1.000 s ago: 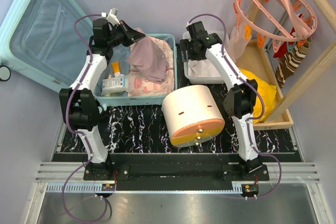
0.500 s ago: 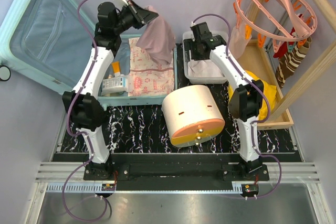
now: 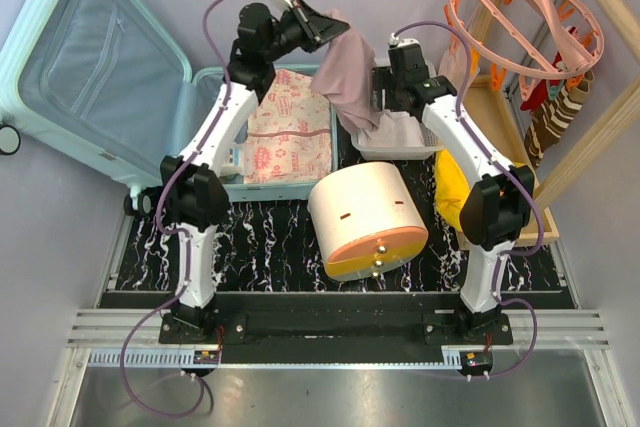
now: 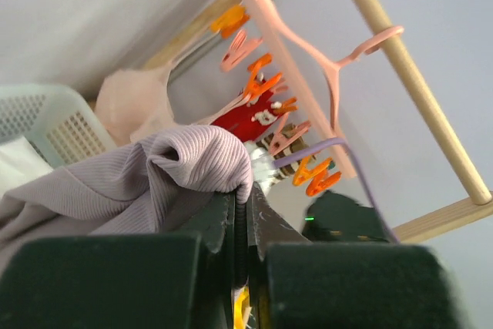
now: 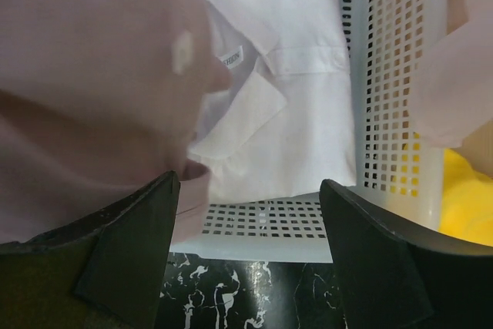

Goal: Open, take out, and arrange the luggage
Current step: Place the clothes in the bin.

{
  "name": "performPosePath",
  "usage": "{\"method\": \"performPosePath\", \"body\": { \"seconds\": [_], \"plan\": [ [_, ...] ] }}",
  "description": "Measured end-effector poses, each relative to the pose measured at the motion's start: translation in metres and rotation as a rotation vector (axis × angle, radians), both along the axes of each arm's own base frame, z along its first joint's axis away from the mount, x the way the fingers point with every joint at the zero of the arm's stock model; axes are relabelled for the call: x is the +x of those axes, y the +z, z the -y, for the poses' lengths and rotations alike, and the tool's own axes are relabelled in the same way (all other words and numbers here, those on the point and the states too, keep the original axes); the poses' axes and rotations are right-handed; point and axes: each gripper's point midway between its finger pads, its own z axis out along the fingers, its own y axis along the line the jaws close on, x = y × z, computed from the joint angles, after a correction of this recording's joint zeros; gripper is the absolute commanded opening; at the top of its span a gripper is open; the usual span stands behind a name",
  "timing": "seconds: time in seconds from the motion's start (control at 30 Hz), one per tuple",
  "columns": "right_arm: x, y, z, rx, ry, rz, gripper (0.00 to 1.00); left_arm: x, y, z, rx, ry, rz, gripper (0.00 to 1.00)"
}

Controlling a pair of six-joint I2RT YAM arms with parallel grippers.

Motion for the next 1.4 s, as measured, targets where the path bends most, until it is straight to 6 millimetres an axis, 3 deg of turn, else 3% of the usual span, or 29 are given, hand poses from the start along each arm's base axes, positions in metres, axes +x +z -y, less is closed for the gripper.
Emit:
{"method": "performPosePath", "body": {
  "seconds": [0.1,0.2,0.27,0.5,0.63,0.77,0.93,1.17,1.4],
  "plan": [
    [0.0,0.008,0.006,0.003,-0.006,0.029,0.84,0.009,-0.024,0.01,0.0,-0.016,-0.053,0.0],
    [0.0,0.004,0.008,0.0,-0.003,0.031,0.85,0.022,-0.05,-0.003,0.007,0.003,-0.102,0.0],
    [-0.002,-0.002,0.008,-0.002,0.009,0.016,0.87,0.035,-0.069,-0.022,0.013,0.033,-0.13,0.0],
    [-0.003,-0.019,-0.01,0.101,0.131,-0.057,0.92,0.088,-0.152,-0.118,0.079,0.176,-0.261,0.0],
    [0.005,-0.038,-0.031,0.188,0.223,-0.119,0.95,0.096,-0.187,-0.144,0.113,0.193,-0.323,0.0],
    [0.017,-0.056,-0.053,0.257,0.278,-0.161,0.95,0.091,-0.202,-0.144,0.142,0.163,-0.339,0.0],
    [0.03,-0.075,-0.064,0.296,0.279,-0.202,0.95,0.085,-0.221,-0.144,0.169,0.139,-0.367,0.0],
    [0.05,-0.087,-0.071,0.33,0.258,-0.213,0.95,0.079,-0.242,-0.156,0.18,0.135,-0.42,0.0],
    [0.06,-0.091,-0.075,0.38,0.236,-0.222,0.93,0.08,-0.242,-0.166,0.172,0.139,-0.422,0.0]
  ]
}}
